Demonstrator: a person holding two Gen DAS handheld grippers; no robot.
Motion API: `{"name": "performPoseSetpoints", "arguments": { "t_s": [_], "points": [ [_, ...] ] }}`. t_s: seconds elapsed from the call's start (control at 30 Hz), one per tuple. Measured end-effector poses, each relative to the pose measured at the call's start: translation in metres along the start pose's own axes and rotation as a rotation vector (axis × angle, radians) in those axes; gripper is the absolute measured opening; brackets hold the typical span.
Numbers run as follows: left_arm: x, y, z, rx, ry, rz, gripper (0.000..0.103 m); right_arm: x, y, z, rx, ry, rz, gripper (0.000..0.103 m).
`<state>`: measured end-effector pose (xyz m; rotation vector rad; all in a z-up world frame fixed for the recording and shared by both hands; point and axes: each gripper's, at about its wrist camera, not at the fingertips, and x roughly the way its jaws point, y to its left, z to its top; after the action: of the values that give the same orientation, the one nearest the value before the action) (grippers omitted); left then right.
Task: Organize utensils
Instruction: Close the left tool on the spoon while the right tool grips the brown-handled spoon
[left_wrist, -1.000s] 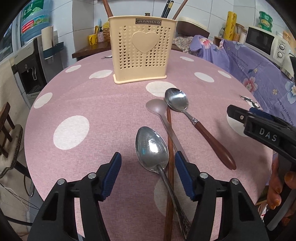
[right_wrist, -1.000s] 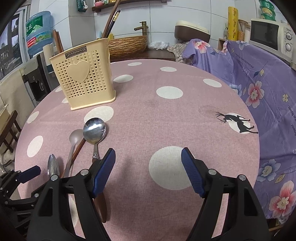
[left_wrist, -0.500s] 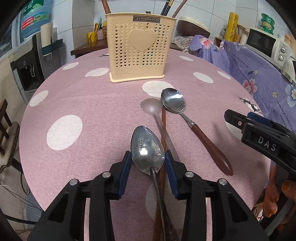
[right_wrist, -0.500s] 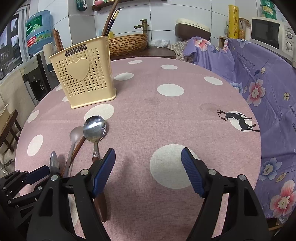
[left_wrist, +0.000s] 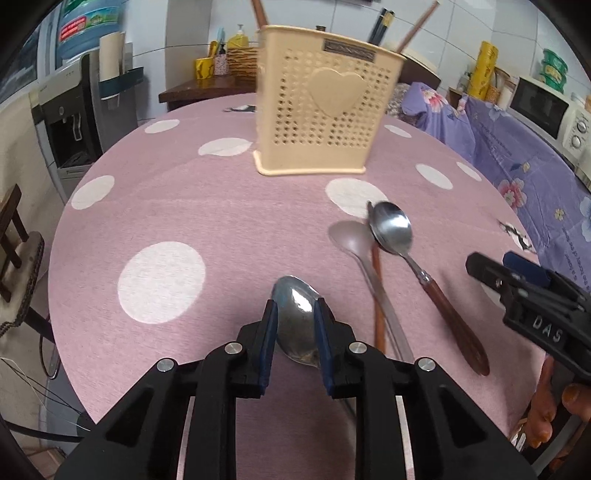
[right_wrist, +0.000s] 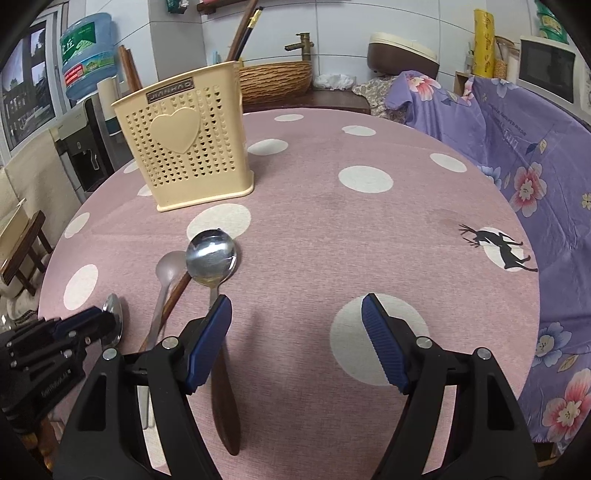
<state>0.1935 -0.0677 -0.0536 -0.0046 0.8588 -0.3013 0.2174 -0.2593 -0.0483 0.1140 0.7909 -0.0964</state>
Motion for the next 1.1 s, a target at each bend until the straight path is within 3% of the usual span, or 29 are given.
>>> {"name": "performPoseSetpoints", "arguments": {
  "t_s": [0.3, 0.43, 0.73, 0.8, 0.97, 1.1],
  "points": [
    [-0.010, 0.020, -0.001, -0.045, -0.017, -0.003, 0.022, 0.028, 0.036, 0.004, -0.196, 0.094, 0.037, 0.073],
    [-0.011, 0.027, -0.004, -0.071, -0.009, -0.009, 0.029, 0.041, 0.044, 0.009, -0.228, 0.131, 0.089, 0.073],
    [-0.013, 0.033, -0.011, -0.089, 0.003, -0.009, 0.036, 0.064, 0.053, 0.030, -0.226, 0.146, 0.118, 0.072],
    [-0.014, 0.032, -0.012, -0.090, 0.007, -0.012, 0.043, 0.066, 0.055, 0.032, -0.223, 0.141, 0.118, 0.070],
    [-0.016, 0.025, -0.014, -0.093, 0.012, -0.026, 0.058, 0.062, 0.060, 0.031, -0.231, 0.133, 0.124, 0.047],
    [-0.013, 0.016, -0.015, -0.079, 0.024, -0.026, 0.061, 0.059, 0.057, 0.029, -0.214, 0.131, 0.115, 0.047]
  ]
}}
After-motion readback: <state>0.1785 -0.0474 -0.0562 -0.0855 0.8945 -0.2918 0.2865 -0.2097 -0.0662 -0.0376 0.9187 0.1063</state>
